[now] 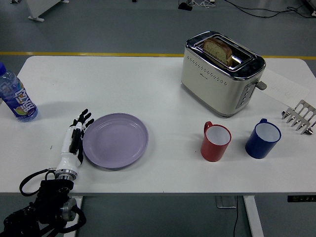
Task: Push plate across desktop
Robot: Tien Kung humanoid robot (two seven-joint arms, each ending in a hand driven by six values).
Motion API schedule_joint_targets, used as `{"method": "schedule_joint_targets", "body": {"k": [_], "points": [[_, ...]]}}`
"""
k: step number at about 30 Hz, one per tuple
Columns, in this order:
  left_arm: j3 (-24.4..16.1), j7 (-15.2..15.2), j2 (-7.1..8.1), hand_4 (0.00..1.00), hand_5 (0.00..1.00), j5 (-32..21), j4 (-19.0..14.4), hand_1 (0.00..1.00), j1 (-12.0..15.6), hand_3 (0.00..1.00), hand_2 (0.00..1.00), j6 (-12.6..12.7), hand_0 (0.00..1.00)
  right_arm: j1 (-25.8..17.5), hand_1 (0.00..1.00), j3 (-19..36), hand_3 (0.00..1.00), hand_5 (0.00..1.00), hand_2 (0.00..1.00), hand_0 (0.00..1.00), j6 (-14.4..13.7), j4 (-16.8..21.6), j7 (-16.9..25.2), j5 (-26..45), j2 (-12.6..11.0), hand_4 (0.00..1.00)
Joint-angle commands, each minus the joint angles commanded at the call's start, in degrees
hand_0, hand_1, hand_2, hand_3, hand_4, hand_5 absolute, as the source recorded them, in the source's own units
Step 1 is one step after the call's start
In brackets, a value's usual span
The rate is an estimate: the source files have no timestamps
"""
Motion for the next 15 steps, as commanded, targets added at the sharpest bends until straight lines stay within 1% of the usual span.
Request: {"method": "schedule_joint_targets", "body": {"k": [6,11,15], "points": [[1.98,0.0,-0.1,0.488,0.998,-0.54,0.35,0.869,-1.0,0.915,0.924,0.05,0.825,-0.01,0.542,0.06,0.618,0.644,0.616,0.576,0.14,0.01,0.0,-0.42,0.0,0.134],[4.25,0.0,-0.48,0.488,0.998,-0.9,0.75,0.869,-2.09,0.915,0.924,0.07,0.825,-0.13,0.542,0.09,0.618,0.644,0.616,0.576,0.25,0.03,-0.04,-0.63,0.0,0.134],[4.78,0.0,-0.69,0.489,0.998,-0.99,0.83,0.87,-2.4,0.914,0.923,0.12,0.825,-0.2,0.542,0.15,0.617,0.645,0.616,0.576,0.31,0.04,-0.06,-0.77,0.0,0.134]]}}
